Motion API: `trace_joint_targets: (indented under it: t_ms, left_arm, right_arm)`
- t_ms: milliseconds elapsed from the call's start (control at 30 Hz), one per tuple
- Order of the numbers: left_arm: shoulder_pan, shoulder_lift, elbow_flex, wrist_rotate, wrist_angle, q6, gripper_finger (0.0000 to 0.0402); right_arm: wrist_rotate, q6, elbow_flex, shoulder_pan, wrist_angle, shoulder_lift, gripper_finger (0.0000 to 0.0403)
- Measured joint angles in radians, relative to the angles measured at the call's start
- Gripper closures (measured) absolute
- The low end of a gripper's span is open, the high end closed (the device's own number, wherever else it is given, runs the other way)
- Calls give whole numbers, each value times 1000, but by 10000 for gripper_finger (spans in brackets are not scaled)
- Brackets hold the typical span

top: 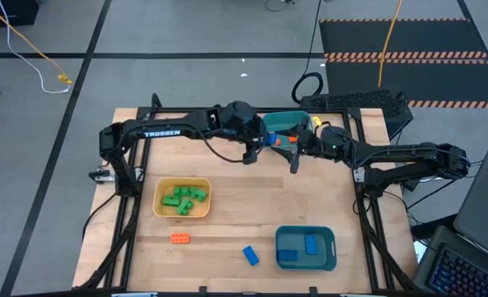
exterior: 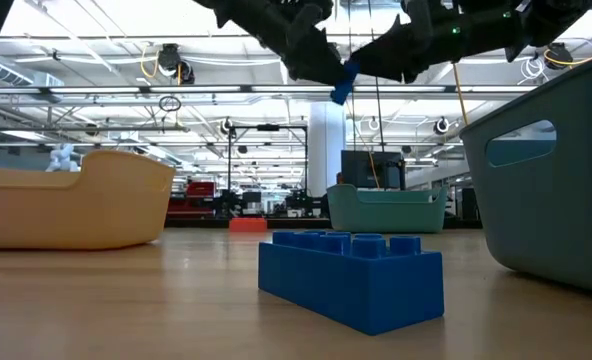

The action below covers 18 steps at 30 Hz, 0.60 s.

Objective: Sort & place blocks by color
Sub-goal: Put the blue game piece into the blue bin

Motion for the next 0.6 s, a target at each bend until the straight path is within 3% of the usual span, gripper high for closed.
trace_joint_targets:
  t_ms: [600]
  left_arm:
    - [-29,1,-10,17,43,14,271]
  right_arm:
    - [47,-9,0,4,70,14,145]
